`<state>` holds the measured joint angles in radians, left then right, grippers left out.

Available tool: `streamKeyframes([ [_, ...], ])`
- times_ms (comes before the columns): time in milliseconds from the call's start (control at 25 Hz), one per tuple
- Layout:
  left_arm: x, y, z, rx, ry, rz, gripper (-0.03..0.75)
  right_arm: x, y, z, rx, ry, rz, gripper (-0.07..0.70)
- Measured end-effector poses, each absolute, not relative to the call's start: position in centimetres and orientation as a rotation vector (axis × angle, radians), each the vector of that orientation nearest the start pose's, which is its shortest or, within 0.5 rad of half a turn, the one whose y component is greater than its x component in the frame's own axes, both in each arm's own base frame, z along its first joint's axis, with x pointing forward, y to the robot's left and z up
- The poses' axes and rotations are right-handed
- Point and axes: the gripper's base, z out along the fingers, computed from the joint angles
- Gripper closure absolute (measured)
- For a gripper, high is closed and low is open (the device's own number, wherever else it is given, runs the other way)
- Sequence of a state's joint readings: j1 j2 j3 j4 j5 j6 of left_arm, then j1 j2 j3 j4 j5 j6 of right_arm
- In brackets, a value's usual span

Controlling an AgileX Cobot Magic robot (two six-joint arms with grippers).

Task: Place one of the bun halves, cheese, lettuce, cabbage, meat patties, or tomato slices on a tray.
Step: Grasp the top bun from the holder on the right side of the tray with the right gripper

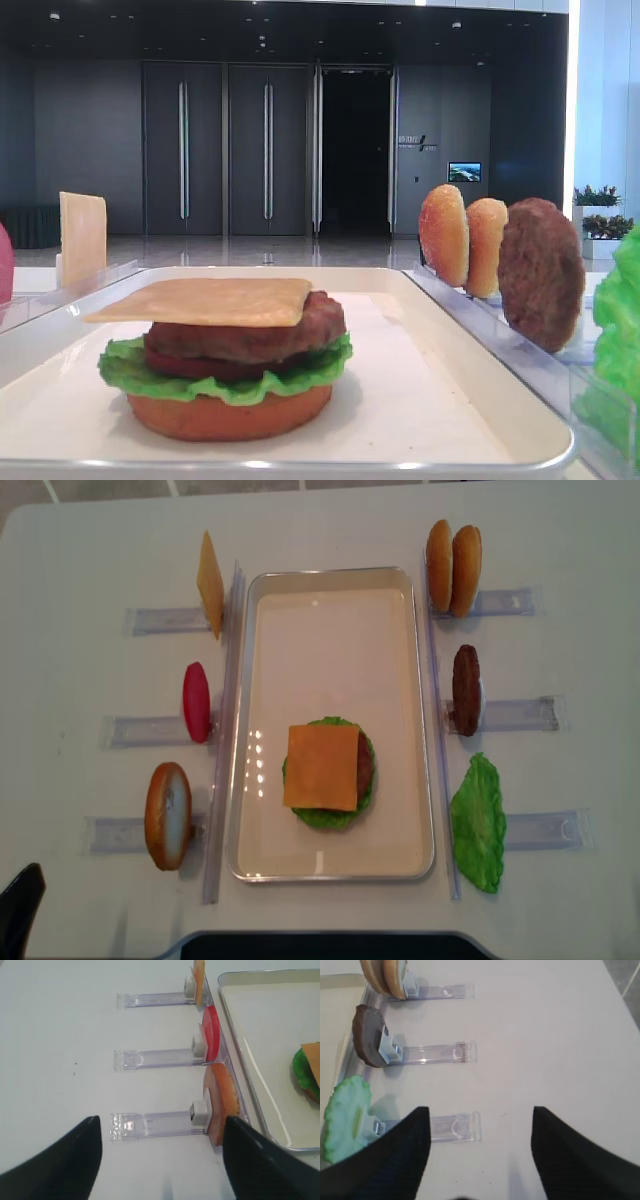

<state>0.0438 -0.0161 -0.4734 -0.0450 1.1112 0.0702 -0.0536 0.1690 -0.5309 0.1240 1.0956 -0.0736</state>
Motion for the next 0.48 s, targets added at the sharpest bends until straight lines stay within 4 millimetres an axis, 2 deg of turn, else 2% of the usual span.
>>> streamKeyframes([
  [160,-0.6,-0.4,26.6,0.031,2.104,0.014,0.141,5.0,0.9,29.4,0.002,2.297,0.125,0.188],
  [320,-0.6,-0.4,26.6,0.031,2.104,0.014,0.141,9.3,0.7,30.7,-0.005,2.412,0.125,0.194],
  [440,-0.6,-0.4,26.6,0.031,2.104,0.014,0.141,13.0,0.5,31.8,-0.02,2.485,0.124,0.207],
  [480,-0.6,-0.4,26.6,0.031,2.104,0.014,0.141,14.7,0.4,31.9,-0.023,2.525,0.126,0.214],
])
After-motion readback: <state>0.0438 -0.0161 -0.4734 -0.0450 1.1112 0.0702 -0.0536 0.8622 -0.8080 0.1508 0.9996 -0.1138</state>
